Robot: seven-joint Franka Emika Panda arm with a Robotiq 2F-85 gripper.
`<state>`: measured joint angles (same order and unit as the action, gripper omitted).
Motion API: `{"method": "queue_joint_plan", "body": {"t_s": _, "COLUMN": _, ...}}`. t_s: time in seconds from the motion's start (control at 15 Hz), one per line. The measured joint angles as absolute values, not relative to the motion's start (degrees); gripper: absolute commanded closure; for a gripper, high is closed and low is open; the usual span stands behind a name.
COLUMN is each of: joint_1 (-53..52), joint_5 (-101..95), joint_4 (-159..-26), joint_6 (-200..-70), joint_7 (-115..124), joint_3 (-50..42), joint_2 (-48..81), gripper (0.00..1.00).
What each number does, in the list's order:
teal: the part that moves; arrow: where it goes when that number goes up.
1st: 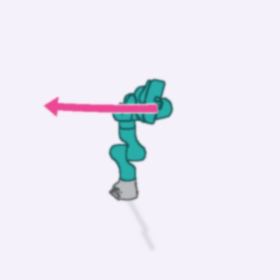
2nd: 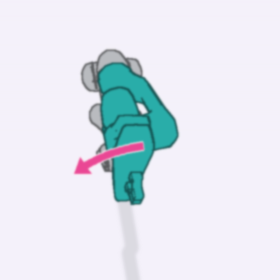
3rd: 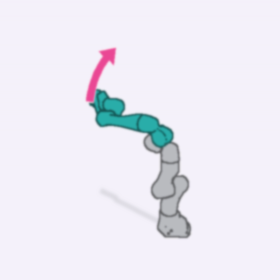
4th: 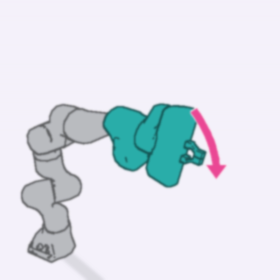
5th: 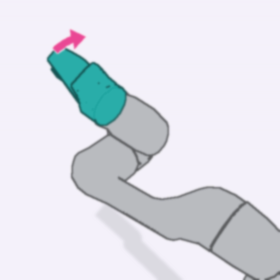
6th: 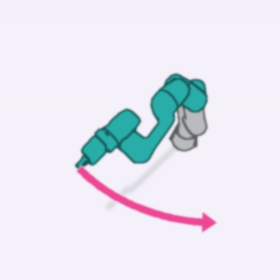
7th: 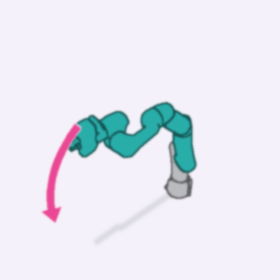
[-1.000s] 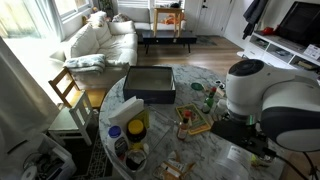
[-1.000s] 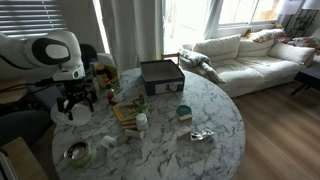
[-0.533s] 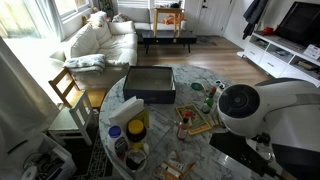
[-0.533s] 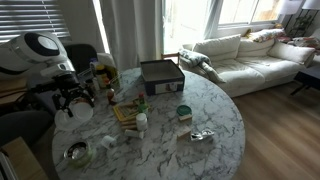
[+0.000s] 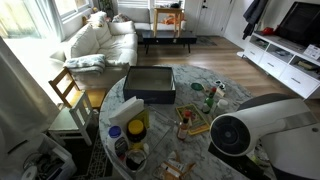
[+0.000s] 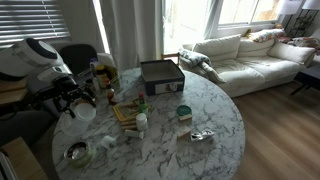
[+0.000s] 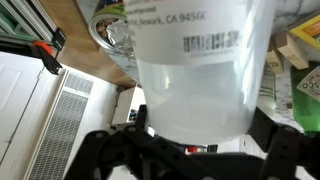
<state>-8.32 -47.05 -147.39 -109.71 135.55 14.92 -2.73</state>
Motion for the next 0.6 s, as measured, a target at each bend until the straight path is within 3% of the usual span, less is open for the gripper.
{"method": "queue_joint_plan", "body": {"t_s": 0.53, "joint_1": -11.69, "joint_5": -58.12, "joint_4": -143.86, "joint_6": -104.25, "joint_7": 147.26, "joint_3": 14.92, "joint_2": 5.62, "gripper": 0.30}}
{"method": "queue_joint_plan", "body": {"t_s": 0.6, "joint_1": -12.09, "joint_5": -59.35, "joint_4": -143.52, "joint_6": -103.45, "joint_7": 148.31, "joint_3": 14.91, "joint_2": 6.63, "gripper": 0.01}}
